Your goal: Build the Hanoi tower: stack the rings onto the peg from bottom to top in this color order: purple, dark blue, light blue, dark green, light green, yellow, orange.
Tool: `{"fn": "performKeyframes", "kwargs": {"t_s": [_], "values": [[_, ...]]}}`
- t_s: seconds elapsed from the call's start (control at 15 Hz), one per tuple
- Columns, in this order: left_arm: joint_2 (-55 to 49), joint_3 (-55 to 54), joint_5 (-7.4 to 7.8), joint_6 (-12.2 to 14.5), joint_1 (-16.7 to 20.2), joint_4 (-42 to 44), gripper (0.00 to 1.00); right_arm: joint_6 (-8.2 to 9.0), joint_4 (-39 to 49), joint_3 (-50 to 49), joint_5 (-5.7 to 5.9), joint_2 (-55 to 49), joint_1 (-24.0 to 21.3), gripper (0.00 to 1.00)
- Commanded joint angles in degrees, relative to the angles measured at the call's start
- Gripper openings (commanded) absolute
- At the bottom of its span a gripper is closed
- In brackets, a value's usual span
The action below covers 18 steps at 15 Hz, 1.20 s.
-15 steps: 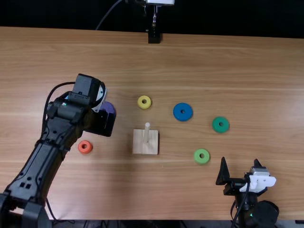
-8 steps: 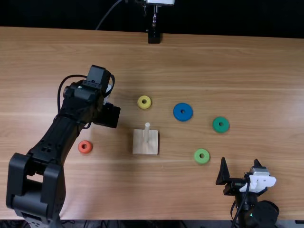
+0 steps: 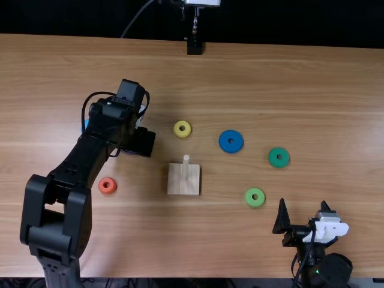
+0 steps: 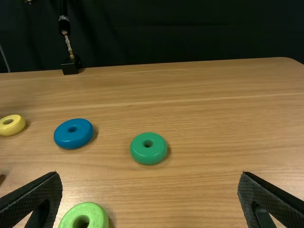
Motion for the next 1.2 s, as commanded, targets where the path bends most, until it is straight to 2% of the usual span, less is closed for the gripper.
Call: {"fn": "performKeyframes", "kwargs": {"t_s": [0.0,0.27,0.53,1.13], "values": [[1.6,2.6,0.3,-0.4,-0.3,0.0,1.0,0.21,-3.9,-3.5,0.03,-0.7,-0.8,1.0],[4.2,4.0,0.3,-0.3,0.0,0.1,1.0,0.21,-3.9,-3.5,0.03,-0.7,-0.8,1.0],[6.1,4.0,0.41,-0.4,0.0,6.7,1.0,0.21,-3.9,-3.5,0.03,-0.7,-0.8,1.0],[6.1,3.6,0.41,-0.3,1.3,6.0,1.0,0.21,-3.9,-3.5,0.03,-0.7,-0.8,1.0]]}}
